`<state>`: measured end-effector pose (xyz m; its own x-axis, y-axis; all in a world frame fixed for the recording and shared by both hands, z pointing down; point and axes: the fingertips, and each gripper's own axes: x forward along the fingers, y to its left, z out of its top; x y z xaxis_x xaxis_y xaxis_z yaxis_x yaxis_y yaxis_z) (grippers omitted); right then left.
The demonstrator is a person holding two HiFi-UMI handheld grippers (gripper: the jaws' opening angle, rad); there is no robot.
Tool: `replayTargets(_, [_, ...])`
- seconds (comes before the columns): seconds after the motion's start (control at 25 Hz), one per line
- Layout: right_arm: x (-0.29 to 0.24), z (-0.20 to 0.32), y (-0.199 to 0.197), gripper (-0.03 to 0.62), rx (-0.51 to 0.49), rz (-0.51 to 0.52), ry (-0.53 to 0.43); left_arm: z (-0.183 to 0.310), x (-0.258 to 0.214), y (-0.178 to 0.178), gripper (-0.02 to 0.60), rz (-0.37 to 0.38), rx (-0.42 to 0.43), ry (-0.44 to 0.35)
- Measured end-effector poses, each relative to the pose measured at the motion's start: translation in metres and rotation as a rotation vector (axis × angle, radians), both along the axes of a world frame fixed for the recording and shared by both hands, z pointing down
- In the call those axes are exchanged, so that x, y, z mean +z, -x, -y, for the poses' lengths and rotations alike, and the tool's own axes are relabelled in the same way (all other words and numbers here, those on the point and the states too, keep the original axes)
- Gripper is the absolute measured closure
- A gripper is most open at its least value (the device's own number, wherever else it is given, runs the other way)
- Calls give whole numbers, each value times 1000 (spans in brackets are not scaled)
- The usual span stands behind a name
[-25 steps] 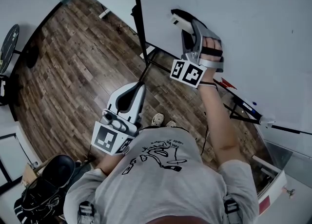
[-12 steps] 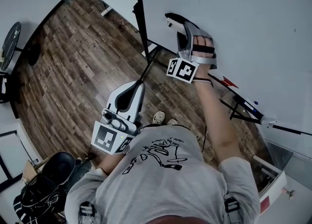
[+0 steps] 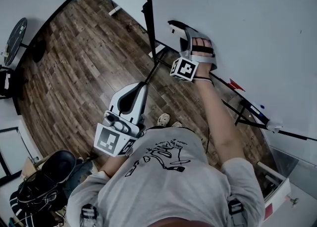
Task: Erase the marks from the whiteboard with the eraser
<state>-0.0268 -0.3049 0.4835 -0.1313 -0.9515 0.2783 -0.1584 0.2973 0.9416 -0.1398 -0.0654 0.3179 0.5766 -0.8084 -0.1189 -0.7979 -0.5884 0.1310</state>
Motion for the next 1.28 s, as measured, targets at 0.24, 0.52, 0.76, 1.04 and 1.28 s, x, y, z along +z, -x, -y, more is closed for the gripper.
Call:
replayTargets(0.24, [-24,-29,-2,333,-25,117,3,-3,0,-2,560,5,5,-7])
replayTargets(0.52, [-58,-74,-25,332,-13,318,-1,-3,-5,-22,560,11,50,-28])
replayTargets(0.76, [-90,-114,-56,332,4,511,-10,-7,-10,-45,560,26,94,-42])
replayTargets(1.04, [-115,-159,-102,332,54,784,-2,-12,-15,-82,560,35,163,-59])
replayTargets(1.28, [-146,-204,-140,330,55,956,-55,-18,-20,-116,558,41,234,-73])
